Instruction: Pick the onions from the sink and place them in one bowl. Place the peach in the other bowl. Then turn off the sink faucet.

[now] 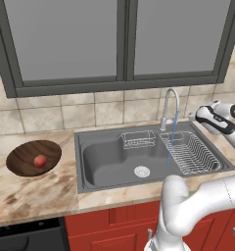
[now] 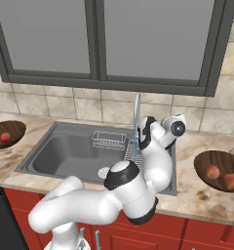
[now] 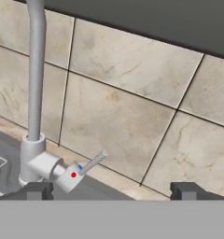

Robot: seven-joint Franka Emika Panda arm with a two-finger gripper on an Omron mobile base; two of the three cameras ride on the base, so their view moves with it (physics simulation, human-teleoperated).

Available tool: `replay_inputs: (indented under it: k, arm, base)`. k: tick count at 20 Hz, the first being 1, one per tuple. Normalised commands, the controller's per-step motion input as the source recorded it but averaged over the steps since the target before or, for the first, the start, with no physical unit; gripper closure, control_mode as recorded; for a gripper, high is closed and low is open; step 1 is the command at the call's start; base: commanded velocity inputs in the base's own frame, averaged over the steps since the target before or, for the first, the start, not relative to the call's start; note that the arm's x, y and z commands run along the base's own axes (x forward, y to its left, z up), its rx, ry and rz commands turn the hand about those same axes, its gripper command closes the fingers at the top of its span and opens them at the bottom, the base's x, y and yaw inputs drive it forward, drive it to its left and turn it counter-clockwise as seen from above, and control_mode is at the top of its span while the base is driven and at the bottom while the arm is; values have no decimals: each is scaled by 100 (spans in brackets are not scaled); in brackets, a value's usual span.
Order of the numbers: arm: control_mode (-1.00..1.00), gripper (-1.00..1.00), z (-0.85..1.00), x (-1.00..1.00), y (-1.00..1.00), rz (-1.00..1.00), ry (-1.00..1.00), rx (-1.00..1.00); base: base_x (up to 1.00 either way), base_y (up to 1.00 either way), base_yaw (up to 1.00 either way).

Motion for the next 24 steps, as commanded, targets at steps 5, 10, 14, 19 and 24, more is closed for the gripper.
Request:
replay_inputs:
  k: [5,10,14,19,24]
  arm:
    - [-100,-100,-7,32,0,4,0,0]
    - [-100,-100,-14,22,-4,6,0,0]
    - [-100,-100,-15,8,-21,5,0,0]
    - [-100,-100,-13,9,-22,5,0,0]
    - [-100,-100,-12,16,-6,6,0,0]
  base:
    - [0,0,0]
    - [0,0,0]
    - [0,0,0]
    - [0,0,0]
    - [0,0,0]
